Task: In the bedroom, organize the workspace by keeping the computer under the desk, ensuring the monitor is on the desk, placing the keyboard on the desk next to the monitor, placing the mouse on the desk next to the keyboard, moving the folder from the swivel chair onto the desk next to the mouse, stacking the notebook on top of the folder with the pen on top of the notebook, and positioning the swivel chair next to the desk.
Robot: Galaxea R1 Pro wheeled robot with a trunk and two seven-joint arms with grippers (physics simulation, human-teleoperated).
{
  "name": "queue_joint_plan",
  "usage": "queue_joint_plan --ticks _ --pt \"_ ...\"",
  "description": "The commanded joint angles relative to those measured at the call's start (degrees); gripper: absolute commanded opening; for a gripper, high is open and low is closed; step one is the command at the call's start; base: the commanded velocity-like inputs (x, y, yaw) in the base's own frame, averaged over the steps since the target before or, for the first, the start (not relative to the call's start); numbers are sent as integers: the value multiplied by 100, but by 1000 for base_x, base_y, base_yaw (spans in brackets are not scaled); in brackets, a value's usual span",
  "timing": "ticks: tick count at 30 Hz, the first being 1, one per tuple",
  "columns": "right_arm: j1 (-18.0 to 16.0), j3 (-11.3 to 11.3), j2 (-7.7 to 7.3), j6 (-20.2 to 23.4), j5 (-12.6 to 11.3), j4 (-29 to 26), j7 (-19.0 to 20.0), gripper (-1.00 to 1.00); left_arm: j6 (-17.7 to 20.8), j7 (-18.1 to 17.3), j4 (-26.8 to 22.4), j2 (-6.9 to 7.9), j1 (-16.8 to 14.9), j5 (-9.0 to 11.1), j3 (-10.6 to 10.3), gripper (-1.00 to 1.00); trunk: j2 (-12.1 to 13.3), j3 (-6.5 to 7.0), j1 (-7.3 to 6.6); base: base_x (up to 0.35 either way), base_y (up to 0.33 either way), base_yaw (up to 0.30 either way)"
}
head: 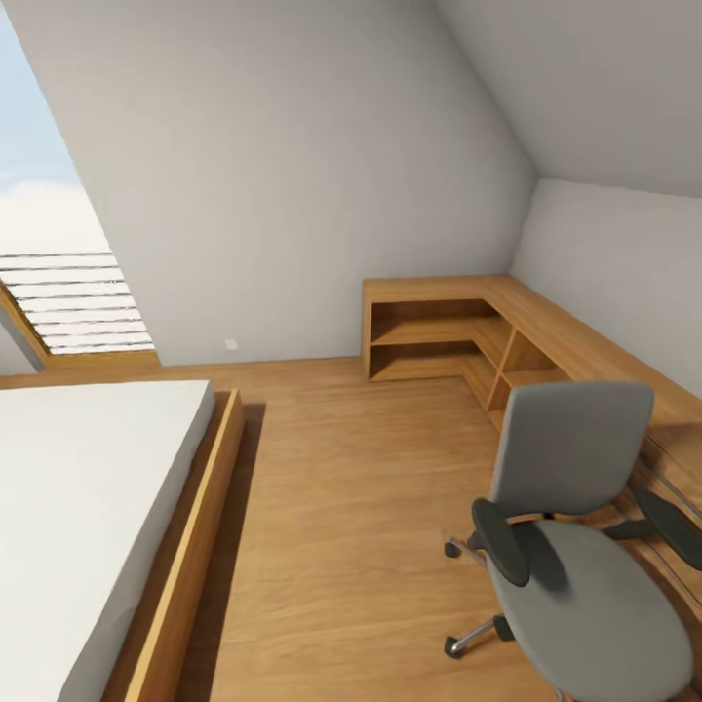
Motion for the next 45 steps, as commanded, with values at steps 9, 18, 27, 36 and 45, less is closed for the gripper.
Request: queue_joint_plan --ticks 9,18,27,36,45 --pt "-1 48 -10 -11 -17 13 281 100 -15 46 -13 6 -4 30 -49 100 -11 -11 6 268 -199 0" --pt "-1 49 -22 -5 -17 13 349 100 -15 44 -13 6 -4 30 -49 100 -11 -11 6 303 -68 0" --pt "-1 56 -16 -11 -17 13 362 100 -15 46 -13 12 -4 30 -49 100 -11 -13 6 299 144 9" --pt "-1 56 -18 -11 -17 11 364 100 -15 46 -13 14 -4 30 -46 100 -11 -45 6 227 186 163" --pt "-1 56 -20 -10 -17 11 364 100 -15 46 -13 15 -4 30 -42 100 -11 -82 6 44 36 178"
